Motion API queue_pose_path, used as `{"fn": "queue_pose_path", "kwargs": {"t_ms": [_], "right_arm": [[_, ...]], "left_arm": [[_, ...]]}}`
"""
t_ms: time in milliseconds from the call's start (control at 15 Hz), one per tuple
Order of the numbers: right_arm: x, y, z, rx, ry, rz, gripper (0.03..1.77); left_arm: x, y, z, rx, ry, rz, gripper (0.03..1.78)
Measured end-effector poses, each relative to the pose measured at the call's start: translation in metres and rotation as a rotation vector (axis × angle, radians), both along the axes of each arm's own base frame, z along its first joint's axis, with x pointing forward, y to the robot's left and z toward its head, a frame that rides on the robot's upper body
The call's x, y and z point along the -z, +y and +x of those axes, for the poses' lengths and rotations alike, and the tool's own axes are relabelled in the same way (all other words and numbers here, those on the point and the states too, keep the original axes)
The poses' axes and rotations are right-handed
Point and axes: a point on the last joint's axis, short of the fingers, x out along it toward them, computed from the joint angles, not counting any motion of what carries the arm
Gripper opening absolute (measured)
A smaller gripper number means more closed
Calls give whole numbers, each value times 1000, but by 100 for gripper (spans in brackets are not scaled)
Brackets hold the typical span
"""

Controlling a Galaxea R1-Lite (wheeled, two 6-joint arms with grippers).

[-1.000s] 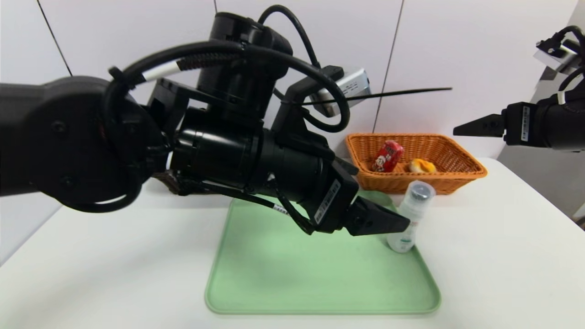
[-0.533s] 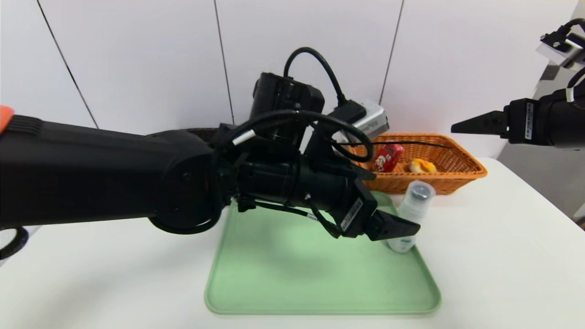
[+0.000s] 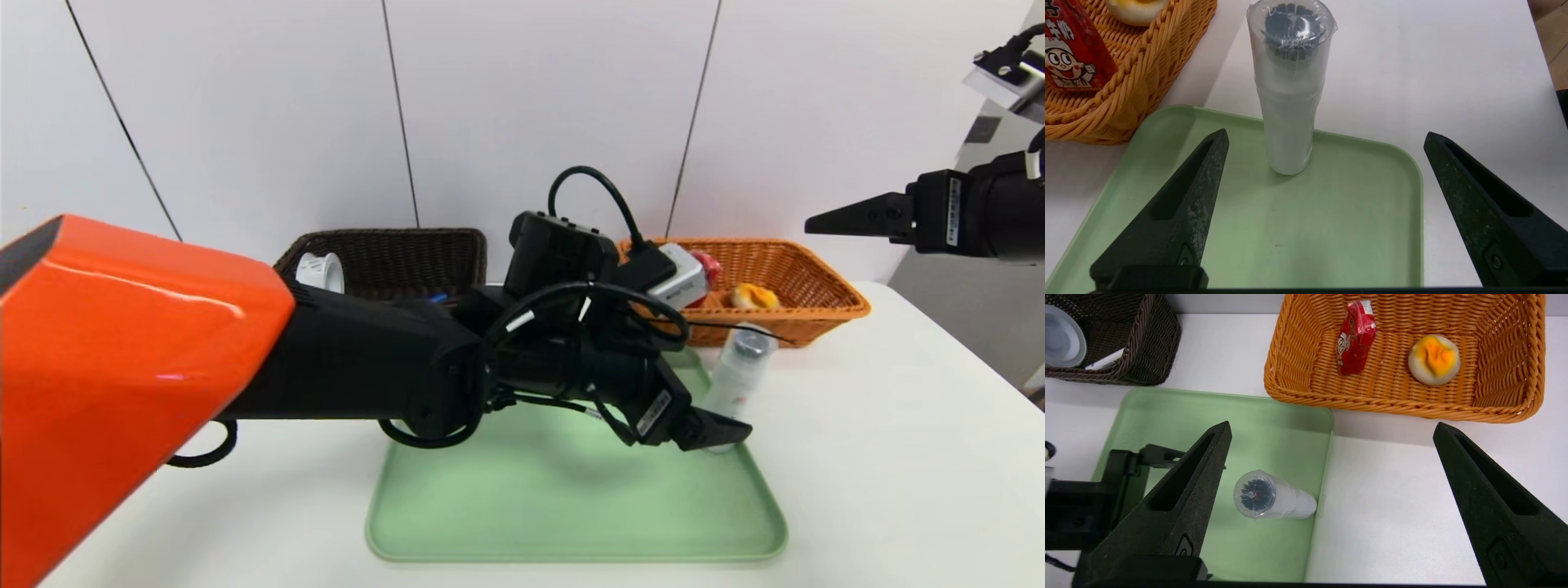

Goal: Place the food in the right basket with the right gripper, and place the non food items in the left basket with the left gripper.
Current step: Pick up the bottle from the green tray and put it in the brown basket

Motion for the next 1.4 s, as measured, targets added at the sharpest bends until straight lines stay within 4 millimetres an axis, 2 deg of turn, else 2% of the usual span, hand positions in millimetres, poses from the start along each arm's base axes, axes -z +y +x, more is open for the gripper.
{"fn": "queue_pose_path", "kwargs": {"t_ms": [467,867,1267,1333,1400], "right_arm": [[1,0,0,-1,5,-1,171],[2,0,-1,4,12,-3,171],[4,0,-1,6,18,-4,171],[4,0,-1,7,19,-5,171],[4,-1,-1,7,19,-5,171]], "left_arm": [[28,-23,10,15,2,-1,169],[35,-47,20,29,-12,-25,169],[46,-59,26,31,-12,-27,169],[46,-60,27,30,-11,-28,166],[47,-60,28,28,-11,-26,145]]}}
